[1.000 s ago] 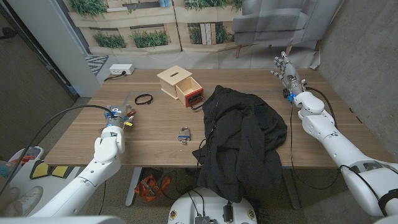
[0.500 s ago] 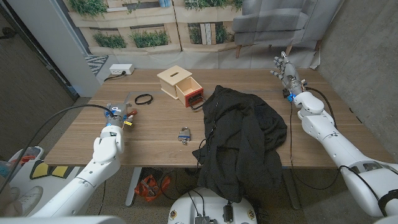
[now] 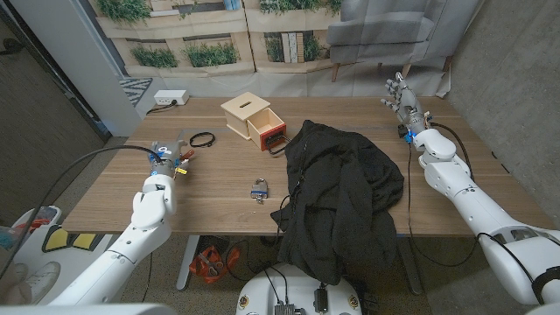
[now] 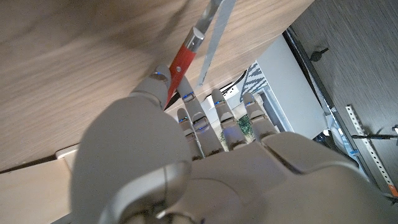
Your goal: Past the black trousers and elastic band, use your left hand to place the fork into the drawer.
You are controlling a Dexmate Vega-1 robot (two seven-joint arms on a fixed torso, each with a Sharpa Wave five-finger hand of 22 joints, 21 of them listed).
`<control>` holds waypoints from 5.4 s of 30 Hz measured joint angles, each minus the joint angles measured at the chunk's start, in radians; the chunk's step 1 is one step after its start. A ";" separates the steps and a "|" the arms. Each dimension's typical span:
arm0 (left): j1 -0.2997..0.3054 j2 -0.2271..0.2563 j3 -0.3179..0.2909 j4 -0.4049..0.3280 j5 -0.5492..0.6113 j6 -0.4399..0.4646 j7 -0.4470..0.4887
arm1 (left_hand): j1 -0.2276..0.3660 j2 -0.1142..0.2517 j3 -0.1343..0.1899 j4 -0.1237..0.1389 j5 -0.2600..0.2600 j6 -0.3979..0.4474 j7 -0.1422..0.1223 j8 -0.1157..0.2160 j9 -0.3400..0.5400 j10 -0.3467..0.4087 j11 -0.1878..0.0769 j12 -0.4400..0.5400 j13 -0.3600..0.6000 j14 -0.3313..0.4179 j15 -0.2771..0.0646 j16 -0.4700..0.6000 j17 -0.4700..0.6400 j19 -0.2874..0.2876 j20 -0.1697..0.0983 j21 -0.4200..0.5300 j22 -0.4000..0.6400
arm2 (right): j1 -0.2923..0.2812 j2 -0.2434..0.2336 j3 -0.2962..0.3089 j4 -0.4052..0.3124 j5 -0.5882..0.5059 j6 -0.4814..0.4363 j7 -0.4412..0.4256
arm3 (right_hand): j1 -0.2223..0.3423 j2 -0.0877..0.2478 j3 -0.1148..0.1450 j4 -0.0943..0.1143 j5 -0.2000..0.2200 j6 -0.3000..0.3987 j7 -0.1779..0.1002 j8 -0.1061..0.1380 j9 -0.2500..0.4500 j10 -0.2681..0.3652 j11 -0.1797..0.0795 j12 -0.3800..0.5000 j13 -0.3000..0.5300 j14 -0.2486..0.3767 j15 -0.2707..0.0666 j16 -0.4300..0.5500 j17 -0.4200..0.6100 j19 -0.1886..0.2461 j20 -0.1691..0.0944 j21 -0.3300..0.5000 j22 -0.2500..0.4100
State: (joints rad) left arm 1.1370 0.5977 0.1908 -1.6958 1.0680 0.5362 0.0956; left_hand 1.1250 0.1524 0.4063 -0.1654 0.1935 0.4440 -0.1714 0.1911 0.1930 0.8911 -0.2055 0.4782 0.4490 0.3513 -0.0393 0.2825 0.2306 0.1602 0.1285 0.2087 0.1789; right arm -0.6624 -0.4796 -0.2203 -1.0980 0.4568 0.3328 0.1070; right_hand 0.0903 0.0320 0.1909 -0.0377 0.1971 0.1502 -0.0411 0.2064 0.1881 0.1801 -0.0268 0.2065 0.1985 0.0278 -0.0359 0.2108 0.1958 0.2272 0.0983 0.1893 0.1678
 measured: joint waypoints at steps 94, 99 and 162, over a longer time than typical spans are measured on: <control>0.004 -0.167 -0.042 -0.178 0.060 -0.032 0.187 | 0.013 -0.002 -0.012 0.004 0.008 0.000 0.000 0.000 0.000 0.001 -0.002 0.033 0.021 0.031 -0.005 0.008 0.009 0.013 0.002 0.000 0.000 | -0.014 0.007 0.020 0.009 0.013 0.029 0.008 | 0.001 0.001 0.000 -0.008 0.000 0.000 0.000 -0.006 0.000 -0.004 0.004 -0.010 0.000 0.000 0.000 -0.008 0.000 -0.041 0.005 -0.008 0.000; -0.004 -0.171 -0.038 -0.171 0.060 -0.040 0.203 | 0.014 -0.001 -0.012 0.004 0.008 0.000 0.000 0.000 0.000 0.001 -0.002 0.036 0.022 0.040 -0.004 0.008 0.009 0.013 0.002 0.000 0.000 | -0.018 0.004 0.021 0.004 0.014 0.032 0.007 | 0.001 0.001 0.000 -0.008 0.000 0.000 0.000 -0.006 0.000 -0.004 0.004 -0.010 0.000 0.008 0.000 -0.008 0.000 -0.041 0.005 -0.008 0.000; -0.152 -0.235 0.030 -0.018 -0.049 -0.212 0.419 | 0.021 0.005 -0.015 0.007 0.008 0.000 0.000 0.000 0.000 -0.004 -0.008 0.048 0.019 0.049 -0.008 0.015 0.028 0.012 0.002 0.000 0.000 | -0.065 -0.019 0.034 -0.061 0.033 0.020 0.024 | 0.001 0.001 -0.002 -0.015 0.000 0.000 0.000 -0.006 0.000 -0.004 0.004 -0.010 0.000 0.002 0.005 -0.012 0.000 -0.043 0.000 -0.008 0.000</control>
State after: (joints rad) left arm 0.9851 0.3630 0.2207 -1.7137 1.0194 0.3239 0.5147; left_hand 1.1457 0.1578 0.3912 -0.1586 0.2012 0.4438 -0.1714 0.1912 0.1928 0.8870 -0.2131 0.5259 0.4682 0.4008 -0.0469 0.2980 0.2583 0.1726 0.1304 0.2087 0.1789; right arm -0.7276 -0.4983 -0.1865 -1.1587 0.4901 0.3532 0.1312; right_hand 0.0915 0.0332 0.1893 -0.0525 0.1971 0.1502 -0.0411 0.2002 0.1881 0.1764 -0.0233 0.1970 0.1985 0.0293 -0.0304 0.1992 0.1958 0.1843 0.0985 0.1811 0.1678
